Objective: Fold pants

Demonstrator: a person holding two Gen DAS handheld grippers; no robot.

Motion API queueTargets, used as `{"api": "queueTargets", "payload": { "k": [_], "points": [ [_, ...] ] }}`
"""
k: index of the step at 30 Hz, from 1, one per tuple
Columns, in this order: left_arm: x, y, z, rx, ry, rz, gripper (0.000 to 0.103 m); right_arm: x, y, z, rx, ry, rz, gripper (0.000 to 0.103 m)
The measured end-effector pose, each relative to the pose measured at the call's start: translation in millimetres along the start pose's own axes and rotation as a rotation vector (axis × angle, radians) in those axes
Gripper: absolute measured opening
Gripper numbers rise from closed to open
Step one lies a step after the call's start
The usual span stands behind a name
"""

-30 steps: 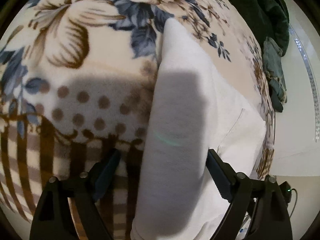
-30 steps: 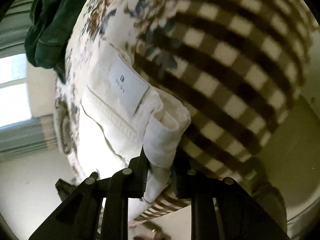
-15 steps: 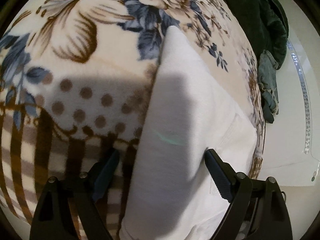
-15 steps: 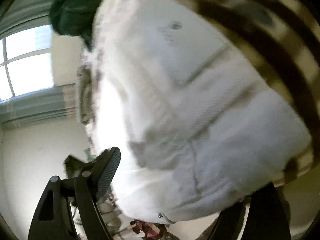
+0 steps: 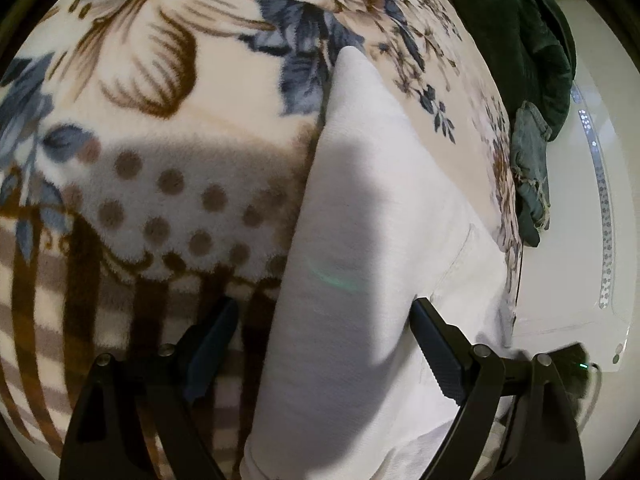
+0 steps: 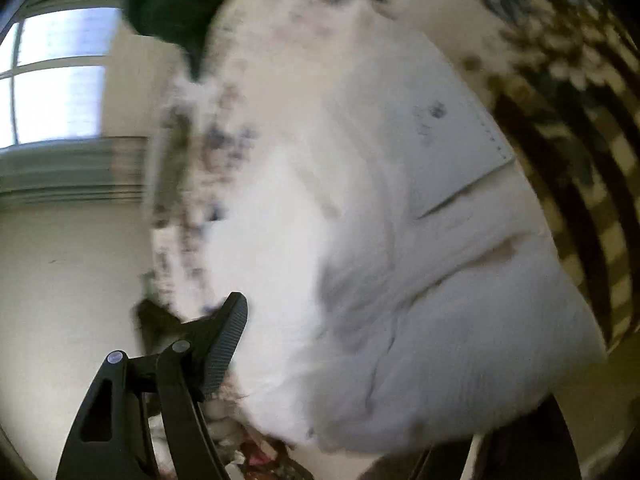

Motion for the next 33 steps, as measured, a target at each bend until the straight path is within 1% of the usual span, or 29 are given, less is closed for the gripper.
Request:
{"api": "queueTargets", "payload": {
  "k": [1, 2, 4, 7, 11, 13, 15, 16, 17, 18, 19, 21, 22, 23, 24, 25, 26, 27, 28, 30, 33],
  "points": [
    [0, 0, 0, -0.001, -0.002, 0.000, 0.088, 14, 6, 0, -0.024, 0.029, -0.047, 0.078],
    [0, 0, 0, -0.002, -0.005, -0.002, 0.088, 25, 9, -2, -0.045, 0.049, -0.063, 0.078],
    [0, 0, 0, -0.005, -0.002, -0.004, 0.088, 40, 9, -10, -0.056, 0.065, -0.039, 0.078],
    [1, -1, -1, -0.002, 0.004, -0.006, 0.088, 51, 7, -24, -0.061, 0.092, 0.005, 0.078],
    [0, 0, -1, 0.001, 0.008, -0.006, 0.088, 52, 29, -33, -0.088, 0.150, 0.129, 0.078],
    [0, 0, -1, -0.001, 0.006, -0.010, 0.088, 45, 28, -35, -0.063, 0.160, 0.221, 0.078],
    [0, 0, -1, -0.003, 0.010, -0.016, 0.088, 38, 30, -31, -0.050, 0.147, 0.275, 0.078],
    [-1, 1, -1, -0.004, 0.012, -0.019, 0.088, 40, 31, -31, -0.048, 0.124, 0.250, 0.078],
    [-1, 1, -1, -0.004, 0.017, -0.019, 0.088, 44, 35, -29, -0.053, 0.103, 0.190, 0.076],
    [-1, 1, -2, -0.002, 0.023, -0.019, 0.088, 47, 39, -27, -0.050, 0.097, 0.157, 0.075],
    [0, 2, -2, 0.000, 0.025, -0.017, 0.088, 52, 45, -24, -0.042, 0.107, 0.148, 0.068],
    [1, 2, -3, 0.001, 0.031, -0.019, 0.088, 54, 46, -22, -0.009, 0.116, 0.132, 0.061],
    [3, 1, -4, 0.007, 0.040, -0.025, 0.086, 50, 45, -22, -0.002, 0.098, 0.114, 0.053],
    [5, -1, -5, 0.020, 0.050, -0.043, 0.078, 45, 42, -23, 0.007, 0.072, 0.092, 0.046],
    [8, -4, -6, 0.031, 0.057, -0.064, 0.047, 40, 36, -27, 0.018, 0.053, 0.082, 0.043],
    [12, -6, -7, 0.039, 0.070, -0.070, 0.044, 34, 33, -29, 0.028, 0.034, 0.073, 0.039],
    [16, -10, -10, 0.059, 0.091, -0.061, 0.041, 28, 29, -30, 0.041, 0.012, 0.055, 0.037],
    [20, -16, -13, 0.081, 0.113, -0.059, 0.034, 23, 26, -31, 0.049, -0.002, 0.044, 0.036],
    [22, -20, -14, 0.090, 0.117, -0.064, 0.029, 16, 22, -31, 0.058, -0.016, 0.033, 0.035],
    [27, -33, -16, 0.104, 0.121, -0.073, 0.026, 1, 16, -31, 0.072, -0.048, 0.018, 0.034],
    [34, -61, -17, 0.124, 0.116, -0.085, 0.026, -26, 3, -33, 0.085, -0.088, 0.012, 0.033]
  ]
}}
Point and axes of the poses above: each gripper's, at about its wrist camera, not at the fingertips, and y roughly the way its jaws point, x to its right, z to its top, the point moved 3 cm from there along y, roughly the way its jaws point, and after that the axes turned 15 degrees about z, right-handed, at the moved point
